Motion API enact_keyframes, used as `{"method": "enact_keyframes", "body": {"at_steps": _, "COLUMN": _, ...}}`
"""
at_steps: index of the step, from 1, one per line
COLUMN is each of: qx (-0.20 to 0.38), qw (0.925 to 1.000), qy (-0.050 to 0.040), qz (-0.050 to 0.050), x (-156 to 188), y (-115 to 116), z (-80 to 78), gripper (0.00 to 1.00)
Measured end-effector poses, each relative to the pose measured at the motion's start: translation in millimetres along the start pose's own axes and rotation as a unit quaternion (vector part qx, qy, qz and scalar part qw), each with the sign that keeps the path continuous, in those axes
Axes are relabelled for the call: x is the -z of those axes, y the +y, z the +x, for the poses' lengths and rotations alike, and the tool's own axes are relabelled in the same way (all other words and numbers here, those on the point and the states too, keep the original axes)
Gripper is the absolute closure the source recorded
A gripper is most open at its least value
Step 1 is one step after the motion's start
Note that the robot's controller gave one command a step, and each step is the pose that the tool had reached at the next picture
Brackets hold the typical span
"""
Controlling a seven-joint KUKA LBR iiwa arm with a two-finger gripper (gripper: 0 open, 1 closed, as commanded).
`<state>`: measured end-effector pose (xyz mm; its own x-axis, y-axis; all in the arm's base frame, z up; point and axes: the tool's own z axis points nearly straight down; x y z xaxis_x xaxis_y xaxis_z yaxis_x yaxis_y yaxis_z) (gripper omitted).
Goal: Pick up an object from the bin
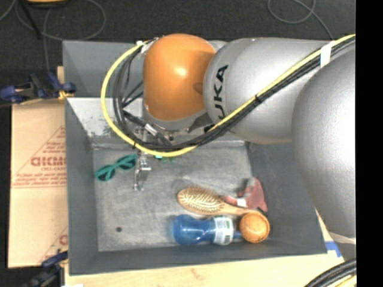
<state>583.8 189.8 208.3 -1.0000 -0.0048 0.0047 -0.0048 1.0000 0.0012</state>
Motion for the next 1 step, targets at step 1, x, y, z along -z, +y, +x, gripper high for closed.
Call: {"method": "enact_keyframes", "body": {"at_steps": 1, "qx": -0.002, "qw": 1.0000, "qy": -0.0038, "qz": -0.001, "x": 4.7, "y": -0.9, "z": -1.6, "gripper": 0.00}}
